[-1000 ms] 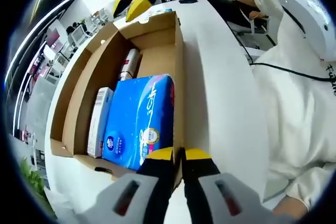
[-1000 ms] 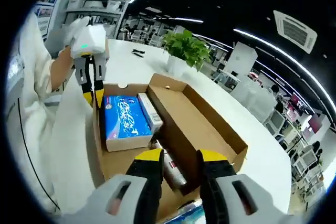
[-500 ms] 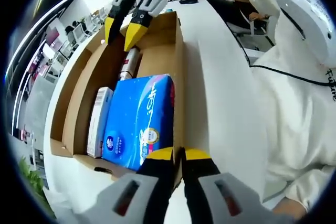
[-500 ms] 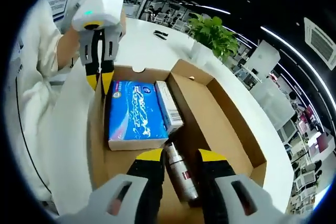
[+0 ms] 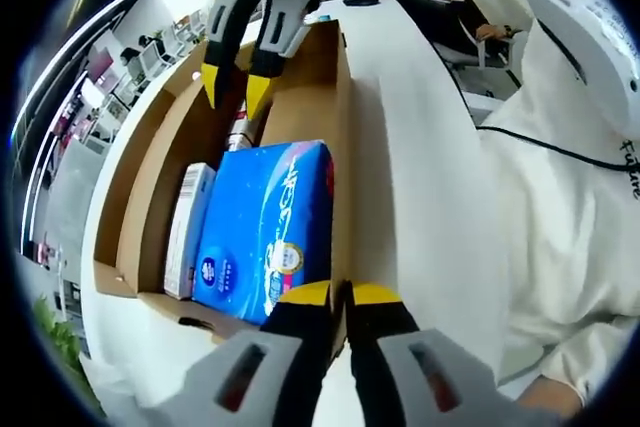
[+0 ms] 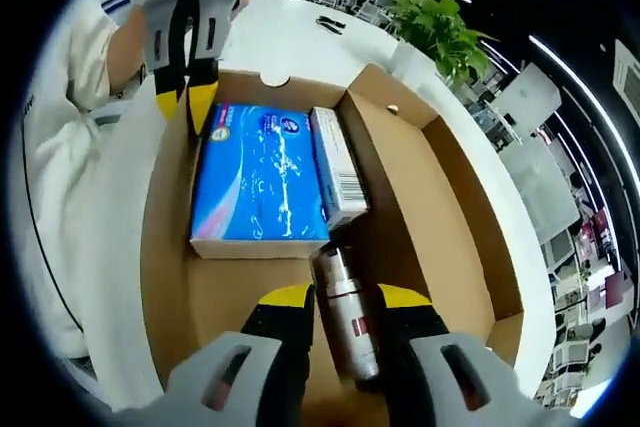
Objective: Operate the shoe box by opening the lid, removing the specified soft item, and placing it in the target area until the item is outside and the box remains undamaged.
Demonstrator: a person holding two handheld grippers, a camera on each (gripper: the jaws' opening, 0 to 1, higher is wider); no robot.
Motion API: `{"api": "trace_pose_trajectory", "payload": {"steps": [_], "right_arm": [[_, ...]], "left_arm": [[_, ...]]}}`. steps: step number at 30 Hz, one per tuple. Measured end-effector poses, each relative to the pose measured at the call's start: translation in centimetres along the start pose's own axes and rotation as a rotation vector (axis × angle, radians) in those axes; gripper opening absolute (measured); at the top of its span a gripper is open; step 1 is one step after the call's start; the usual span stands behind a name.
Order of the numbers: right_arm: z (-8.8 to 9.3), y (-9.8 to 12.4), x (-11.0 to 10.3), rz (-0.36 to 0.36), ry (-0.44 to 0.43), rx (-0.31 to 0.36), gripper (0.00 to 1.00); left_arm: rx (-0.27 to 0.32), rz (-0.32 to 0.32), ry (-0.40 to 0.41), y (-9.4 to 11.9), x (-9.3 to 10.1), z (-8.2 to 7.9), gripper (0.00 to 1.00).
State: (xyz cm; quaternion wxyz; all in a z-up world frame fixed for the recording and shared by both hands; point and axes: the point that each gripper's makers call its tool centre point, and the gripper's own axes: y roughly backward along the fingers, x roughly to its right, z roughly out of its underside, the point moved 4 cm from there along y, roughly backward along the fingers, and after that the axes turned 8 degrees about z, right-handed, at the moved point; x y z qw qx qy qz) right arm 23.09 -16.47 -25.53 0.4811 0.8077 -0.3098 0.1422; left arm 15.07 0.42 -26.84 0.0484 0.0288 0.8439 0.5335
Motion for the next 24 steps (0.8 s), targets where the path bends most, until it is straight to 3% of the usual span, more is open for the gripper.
{"api": "trace_pose_trajectory", "payload": {"steps": [2,8,11,14,18,24], "right_arm": [[0.2,-0.3,0.0,0.016,0.045,-0.018,0.23],[0.6,-1.5,-1.0,-0.008,0.029,-0.033,0.23],[0.5,-2.4,-1.0,-0.001,0.079,-0.060,0.22],[-0.9,-1.9,-0.1,0.000,0.059,-0.033,0.21],[-0.9,-2.0,-1.1,-0.099,0.081,-0.070,0.21],[-0.4,-3.4,-0.9,-0.084,0.082,-0.088,0.21]], "left_arm": [[0.003,-0.005,0.003,0.0,0.0,0.0,0.05],[0.005,-0.015,-0.007,0.0,0.0,0.0,0.05],[0.004,-0.015,-0.012,0.0,0.0,0.0,0.05],[0.003,-0.020,-0.022,0.0,0.0,0.0,0.05],[-0.018,-0.026,-0.026,0.0,-0.1,0.0,0.06],[-0.006,-0.028,-0.020,0.1,-0.2,0.0,0.06]]}}
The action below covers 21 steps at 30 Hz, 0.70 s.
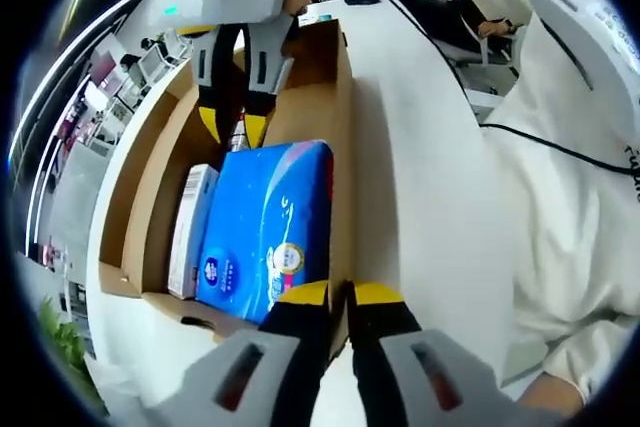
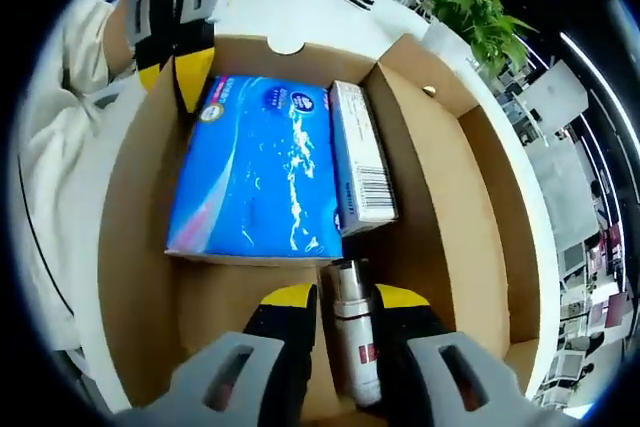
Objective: Operate the shoe box by opening the lid, removing the specified soft item, and placing it in the target area until the item is outside and the box remains undamaged.
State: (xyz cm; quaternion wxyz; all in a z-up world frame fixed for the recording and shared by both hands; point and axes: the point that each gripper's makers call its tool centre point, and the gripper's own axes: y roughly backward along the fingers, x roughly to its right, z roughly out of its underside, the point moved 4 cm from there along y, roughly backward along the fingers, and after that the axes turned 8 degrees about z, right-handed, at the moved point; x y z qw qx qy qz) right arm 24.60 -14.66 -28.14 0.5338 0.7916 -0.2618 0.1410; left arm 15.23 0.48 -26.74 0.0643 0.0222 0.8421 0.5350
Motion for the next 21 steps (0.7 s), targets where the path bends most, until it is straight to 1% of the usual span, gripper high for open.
{"api": "trace_pose_trajectory", "payload": {"steps": [2,4,5,6,7,8,9,10,11,12,14,15,16,18,19,21], "right_arm": [[0.1,-0.1,-0.3,-0.005,0.001,-0.009,0.21],[0.0,-0.5,-0.4,0.014,0.004,-0.007,0.21],[0.0,-0.7,-0.3,0.016,0.009,-0.015,0.21],[0.3,-1.0,-0.3,0.011,0.040,-0.046,0.22],[0.3,-1.2,-0.1,0.023,0.036,-0.041,0.22],[0.8,-1.0,0.3,0.046,-0.008,-0.077,0.21],[1.0,-0.9,0.3,0.041,-0.029,-0.104,0.19],[0.7,-0.8,0.3,0.017,-0.034,-0.083,0.19],[0.6,-0.8,0.4,0.010,-0.082,-0.082,0.18],[0.6,-0.7,0.4,-0.007,-0.108,-0.106,0.18],[0.6,-0.6,0.5,-0.020,-0.071,-0.111,0.18],[0.7,-0.5,0.5,-0.029,-0.082,-0.132,0.18],[1.0,-0.3,0.5,-0.056,-0.108,-0.174,0.18],[1.2,-0.2,0.5,-0.089,-0.122,-0.205,0.18],[1.4,-0.1,0.6,-0.094,-0.140,-0.218,0.17],[1.7,0.1,0.7,-0.112,-0.145,-0.236,0.17]], "left_arm": [[0.006,0.002,0.001,0.0,0.0,0.0,0.06],[0.009,0.003,0.000,0.0,0.0,0.0,0.06],[0.010,0.004,-0.001,0.0,0.0,0.0,0.06],[0.011,0.005,-0.001,0.0,0.0,0.0,0.06],[0.011,0.006,-0.001,0.0,0.0,0.0,0.06],[0.012,0.006,0.001,0.0,0.0,0.0,0.06],[0.015,0.006,0.000,0.0,0.0,0.0,0.06],[0.019,0.005,-0.001,0.0,0.0,-0.1,0.06],[0.022,0.004,-0.001,0.0,0.0,-0.1,0.06],[0.022,0.004,-0.001,0.1,0.0,-0.1,0.06],[0.020,0.003,0.000,0.0,0.1,-0.1,0.06],[0.018,0.004,-0.002,0.0,0.1,-0.1,0.06],[0.016,0.005,0.001,0.0,0.1,-0.1,0.06],[0.015,0.008,0.004,0.0,0.1,-0.1,0.06],[0.015,0.009,0.004,0.0,0.1,-0.1,0.06],[0.019,0.006,0.001,0.0,0.2,-0.1,0.06]]}}
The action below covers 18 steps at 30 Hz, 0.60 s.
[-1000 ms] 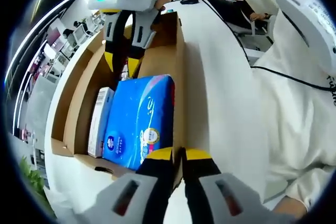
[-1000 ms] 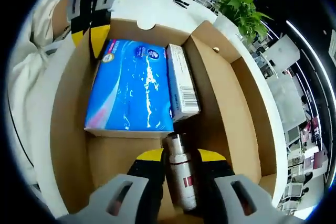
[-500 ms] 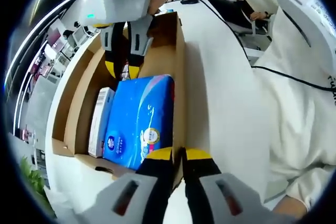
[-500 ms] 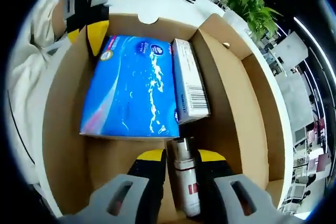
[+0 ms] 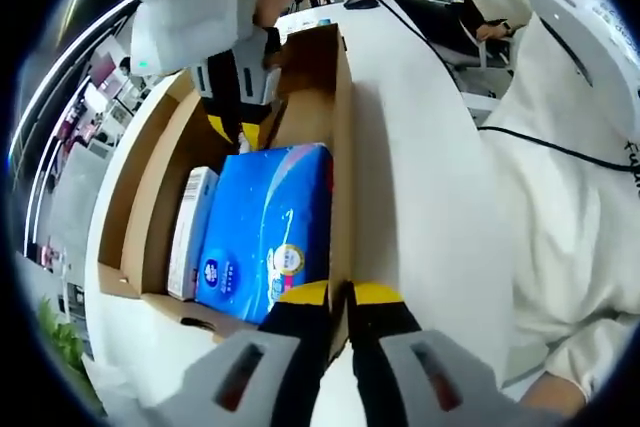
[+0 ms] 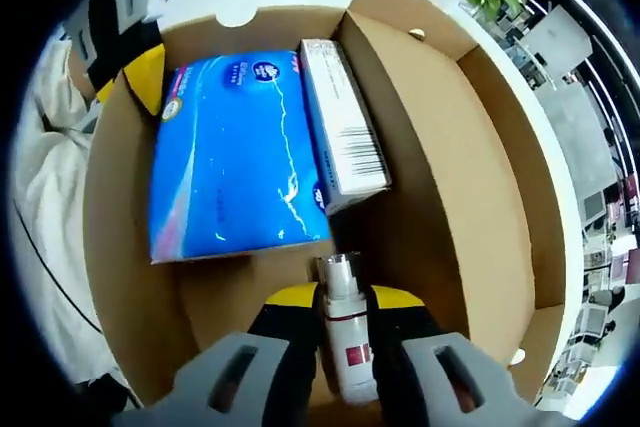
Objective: Operate the shoe box by opening the lid, removing the specified soft item, and placing it in the target area until the item is outside and the box remains undamaged.
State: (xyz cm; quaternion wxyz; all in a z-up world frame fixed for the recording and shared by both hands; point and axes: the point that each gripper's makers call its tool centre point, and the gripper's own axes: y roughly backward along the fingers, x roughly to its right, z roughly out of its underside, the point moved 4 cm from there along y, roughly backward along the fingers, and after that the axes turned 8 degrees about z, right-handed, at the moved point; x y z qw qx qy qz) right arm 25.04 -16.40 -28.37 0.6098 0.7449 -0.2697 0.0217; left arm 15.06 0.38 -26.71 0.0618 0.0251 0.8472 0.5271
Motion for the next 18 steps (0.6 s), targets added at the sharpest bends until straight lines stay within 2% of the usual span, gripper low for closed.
{"api": "trace_pose_trajectory", "payload": {"steps": [2,4,5,8,18], "right_arm": [[0.4,0.0,-0.1,-0.025,-0.001,-0.031,0.17],[0.5,0.1,-0.4,-0.068,0.040,-0.051,0.17],[0.4,0.1,-0.4,-0.073,0.064,-0.048,0.18],[-0.6,0.2,-0.4,-0.066,0.039,-0.017,0.20],[-0.7,-1.5,-0.9,-0.100,0.062,-0.100,0.20]], "left_arm": [[0.003,-0.001,-0.005,0.0,0.0,0.0,0.06],[0.003,-0.001,-0.006,0.0,0.0,0.0,0.06],[0.003,-0.001,-0.007,0.0,0.0,0.0,0.06],[0.004,-0.001,-0.009,0.0,0.0,0.0,0.06],[0.013,0.000,-0.011,0.0,0.0,0.0,0.06]]}}
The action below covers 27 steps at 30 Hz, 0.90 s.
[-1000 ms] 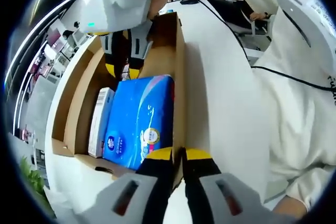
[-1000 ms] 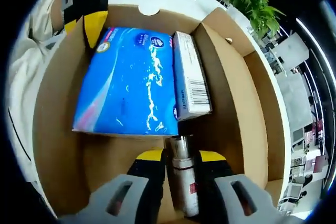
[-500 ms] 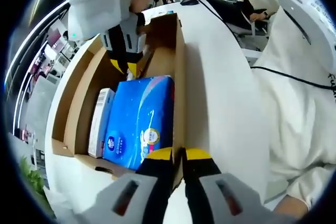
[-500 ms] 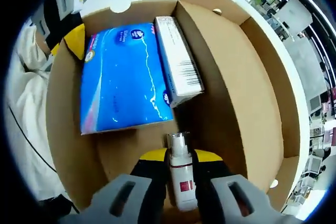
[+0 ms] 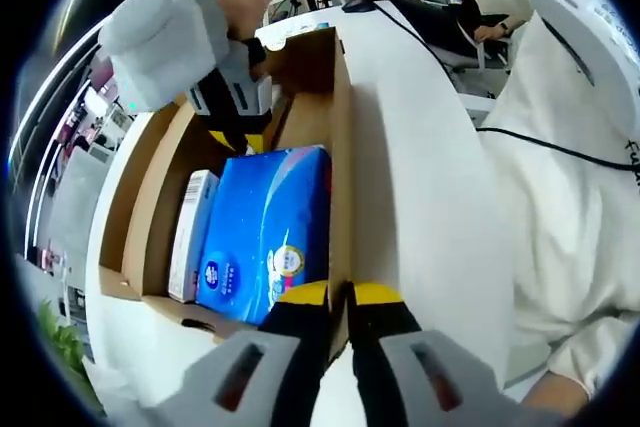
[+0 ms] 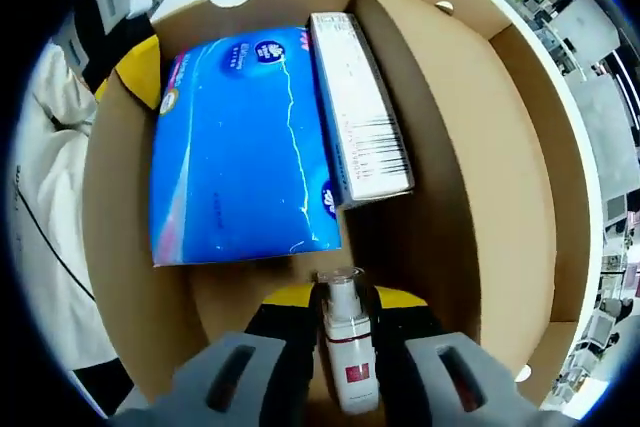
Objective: Operate the shoe box by opening the lid, removing the specified soft item, and placing it in the target area until the item is outside and the box remains undamaged.
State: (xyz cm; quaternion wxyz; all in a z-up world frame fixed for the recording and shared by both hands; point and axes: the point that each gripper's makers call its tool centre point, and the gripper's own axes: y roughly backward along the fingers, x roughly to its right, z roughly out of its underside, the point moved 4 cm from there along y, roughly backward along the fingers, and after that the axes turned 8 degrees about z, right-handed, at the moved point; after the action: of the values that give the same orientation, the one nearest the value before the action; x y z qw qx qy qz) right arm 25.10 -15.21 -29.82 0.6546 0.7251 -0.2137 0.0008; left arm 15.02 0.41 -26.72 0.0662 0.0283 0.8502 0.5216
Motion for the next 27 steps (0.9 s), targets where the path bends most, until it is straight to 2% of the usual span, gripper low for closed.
{"api": "trace_pose_trajectory", "payload": {"steps": [3,7,11,15,18,20,21,22,25,27], "right_arm": [[-0.1,-0.4,-0.5,-0.037,0.048,-0.030,0.20],[-0.1,-0.8,-0.6,-0.057,0.061,-0.053,0.20],[-0.2,-1.0,-0.7,-0.110,0.119,-0.052,0.19],[-0.2,-1.0,-0.7,-0.114,0.098,-0.061,0.19],[-0.1,-1.0,-0.7,-0.100,0.024,-0.089,0.19],[0.0,-0.9,-0.6,-0.088,-0.055,-0.117,0.18],[0.1,-0.8,-0.6,-0.081,-0.054,-0.113,0.18],[-0.1,-0.9,-0.4,-0.064,0.013,-0.068,0.18],[0.2,-0.5,-1.1,-0.063,0.014,-0.036,0.18],[0.5,0.3,-1.3,-0.051,-0.025,-0.024,0.18]], "left_arm": [[0.002,-0.003,-0.003,0.0,0.0,0.0,0.06],[0.001,-0.003,-0.009,0.0,0.0,0.0,0.06],[-0.010,0.001,-0.005,-0.1,0.0,0.0,0.06],[-0.011,0.002,-0.002,-0.1,-0.1,0.0,0.06],[-0.014,0.005,-0.002,-0.1,-0.1,0.0,0.06],[-0.016,0.008,0.001,-0.1,-0.2,0.0,0.06],[-0.015,0.009,0.001,-0.1,-0.1,0.0,0.06],[-0.014,0.009,0.000,-0.1,-0.1,0.0,0.06],[-0.010,0.007,-0.004,0.0,-0.1,0.0,0.06],[-0.011,0.005,-0.006,0.0,-0.1,0.0,0.06]]}}
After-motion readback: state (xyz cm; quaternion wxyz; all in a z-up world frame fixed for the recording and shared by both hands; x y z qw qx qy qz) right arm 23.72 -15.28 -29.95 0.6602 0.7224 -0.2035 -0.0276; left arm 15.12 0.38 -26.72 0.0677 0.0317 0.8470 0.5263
